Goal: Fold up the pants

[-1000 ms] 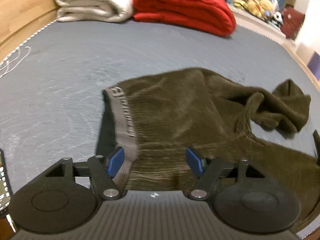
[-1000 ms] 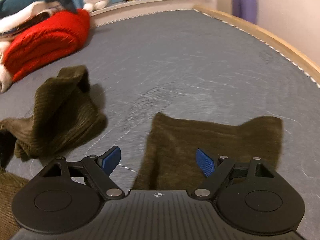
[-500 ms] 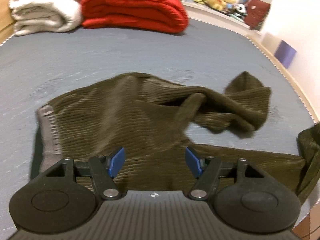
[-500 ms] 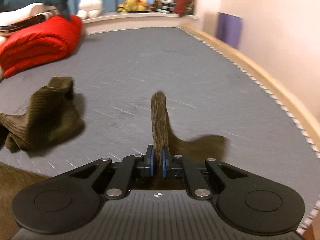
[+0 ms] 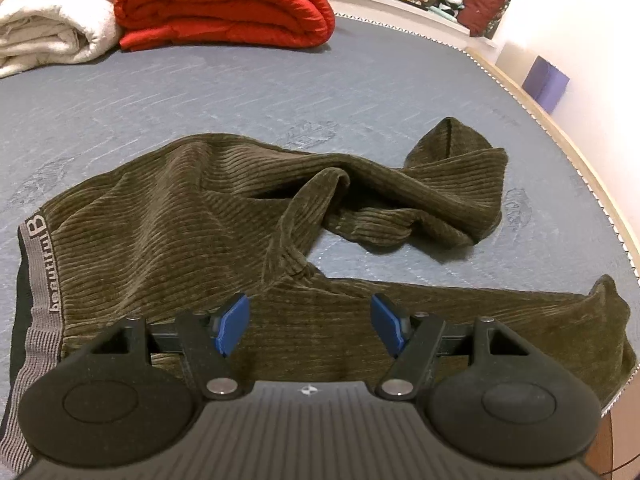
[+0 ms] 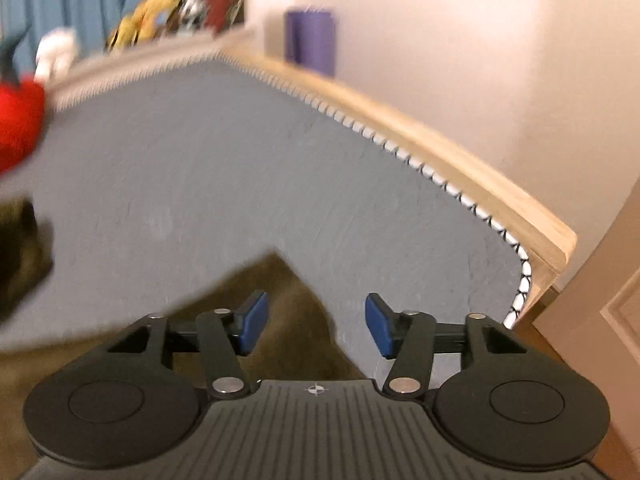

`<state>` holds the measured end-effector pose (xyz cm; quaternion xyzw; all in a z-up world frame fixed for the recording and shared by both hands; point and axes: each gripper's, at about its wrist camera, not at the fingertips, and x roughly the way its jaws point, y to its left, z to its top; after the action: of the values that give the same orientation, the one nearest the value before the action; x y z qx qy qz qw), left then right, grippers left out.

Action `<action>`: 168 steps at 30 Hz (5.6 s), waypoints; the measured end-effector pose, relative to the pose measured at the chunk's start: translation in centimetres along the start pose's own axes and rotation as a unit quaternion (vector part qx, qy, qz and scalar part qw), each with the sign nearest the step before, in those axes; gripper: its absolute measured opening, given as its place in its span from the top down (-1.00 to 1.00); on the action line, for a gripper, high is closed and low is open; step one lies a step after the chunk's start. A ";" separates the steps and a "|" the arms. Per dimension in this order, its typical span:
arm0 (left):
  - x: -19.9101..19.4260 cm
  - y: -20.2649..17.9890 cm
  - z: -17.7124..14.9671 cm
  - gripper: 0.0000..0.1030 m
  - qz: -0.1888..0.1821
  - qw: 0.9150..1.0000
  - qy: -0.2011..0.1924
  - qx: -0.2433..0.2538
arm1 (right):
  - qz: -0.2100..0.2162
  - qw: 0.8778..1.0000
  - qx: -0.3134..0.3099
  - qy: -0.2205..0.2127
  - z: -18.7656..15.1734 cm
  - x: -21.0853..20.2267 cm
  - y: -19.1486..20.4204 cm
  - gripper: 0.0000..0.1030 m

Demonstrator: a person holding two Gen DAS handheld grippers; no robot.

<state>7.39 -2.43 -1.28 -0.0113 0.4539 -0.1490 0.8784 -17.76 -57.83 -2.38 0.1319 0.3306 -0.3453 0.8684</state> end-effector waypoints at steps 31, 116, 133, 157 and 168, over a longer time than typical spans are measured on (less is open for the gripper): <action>0.8 6.3 0.6 -0.41 0.058 0.996 0.011 -0.063 | 0.130 0.989 0.019 -0.071 0.1 9.3 22.6 -0.19; 0.5 11.9 3.0 -0.42 0.071 0.990 -0.019 -0.119 | -0.026 0.970 0.231 -0.071 3.4 15.1 14.3 -0.03; 4.2 28.0 1.7 -0.39 0.093 0.954 -0.089 -0.270 | 0.342 0.929 0.062 -0.123 4.1 -3.6 24.6 -0.23; 3.8 23.7 4.5 -0.38 0.253 0.947 -0.112 -0.161 | 0.314 0.943 -0.076 -0.086 -0.2 -5.4 28.3 -0.36; -2.4 22.7 -2.7 -0.61 0.165 0.967 0.047 -0.187 | 0.343 0.937 -0.049 -0.039 -0.4 -5.7 29.7 -0.37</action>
<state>9.58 20.23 -4.47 -0.0932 0.5097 0.0852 0.8510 -0.63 -33.20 1.14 0.1814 0.2479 -0.0145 0.9515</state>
